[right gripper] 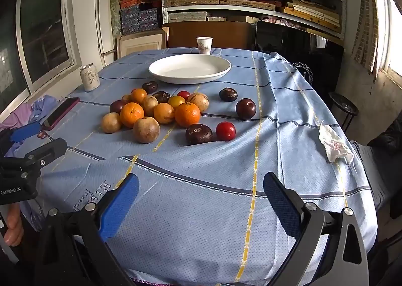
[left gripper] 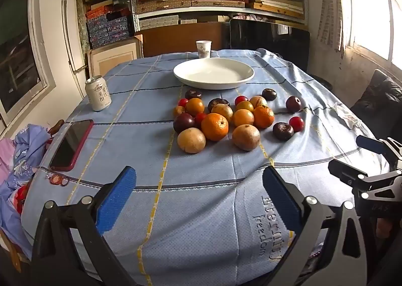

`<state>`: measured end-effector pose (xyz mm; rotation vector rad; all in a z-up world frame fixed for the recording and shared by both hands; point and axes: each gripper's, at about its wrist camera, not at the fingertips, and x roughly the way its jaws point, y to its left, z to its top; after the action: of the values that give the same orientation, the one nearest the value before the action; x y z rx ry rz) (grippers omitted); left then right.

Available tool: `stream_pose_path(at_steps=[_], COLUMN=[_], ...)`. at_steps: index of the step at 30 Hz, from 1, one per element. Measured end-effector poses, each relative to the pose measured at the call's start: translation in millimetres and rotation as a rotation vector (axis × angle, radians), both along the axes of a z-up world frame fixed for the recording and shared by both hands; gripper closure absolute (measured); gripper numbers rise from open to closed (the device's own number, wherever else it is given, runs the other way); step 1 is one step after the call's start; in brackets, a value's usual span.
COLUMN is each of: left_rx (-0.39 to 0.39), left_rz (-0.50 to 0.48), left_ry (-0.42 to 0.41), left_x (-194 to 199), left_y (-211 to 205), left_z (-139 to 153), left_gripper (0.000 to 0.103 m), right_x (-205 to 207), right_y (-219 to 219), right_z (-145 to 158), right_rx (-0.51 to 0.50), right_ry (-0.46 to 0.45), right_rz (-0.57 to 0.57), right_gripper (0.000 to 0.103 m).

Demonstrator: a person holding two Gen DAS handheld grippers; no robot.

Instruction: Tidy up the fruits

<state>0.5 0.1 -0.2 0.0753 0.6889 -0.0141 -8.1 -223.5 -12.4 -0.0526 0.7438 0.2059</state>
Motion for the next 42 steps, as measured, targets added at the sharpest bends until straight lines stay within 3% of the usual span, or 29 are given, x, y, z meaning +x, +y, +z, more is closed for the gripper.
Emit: stream_pose_path(at_steps=[9, 19, 25, 42], left_rx=[-0.008, -0.013, -0.013, 0.003], left_rz=[0.004, 0.007, 0.011, 0.033], left_ry=[0.010, 0.022, 0.025, -0.007], left_x=[3, 5, 5, 4], left_y=[3, 5, 6, 8], left_z=[-4, -8, -9, -9], left_gripper=[0.004, 0.004, 0.004, 0.004], right_x=[2, 1, -1, -3], right_y=[0, 13, 6, 2], right_z=[-6, -8, -1, 3], right_rx=[-0.006, -0.081, -0.021, 0.032], right_ry=[-0.002, -0.028, -0.103, -0.151], right_rz=[-0.006, 0.041, 0.030, 0.038], right_gripper=[0.004, 0.004, 0.004, 0.004])
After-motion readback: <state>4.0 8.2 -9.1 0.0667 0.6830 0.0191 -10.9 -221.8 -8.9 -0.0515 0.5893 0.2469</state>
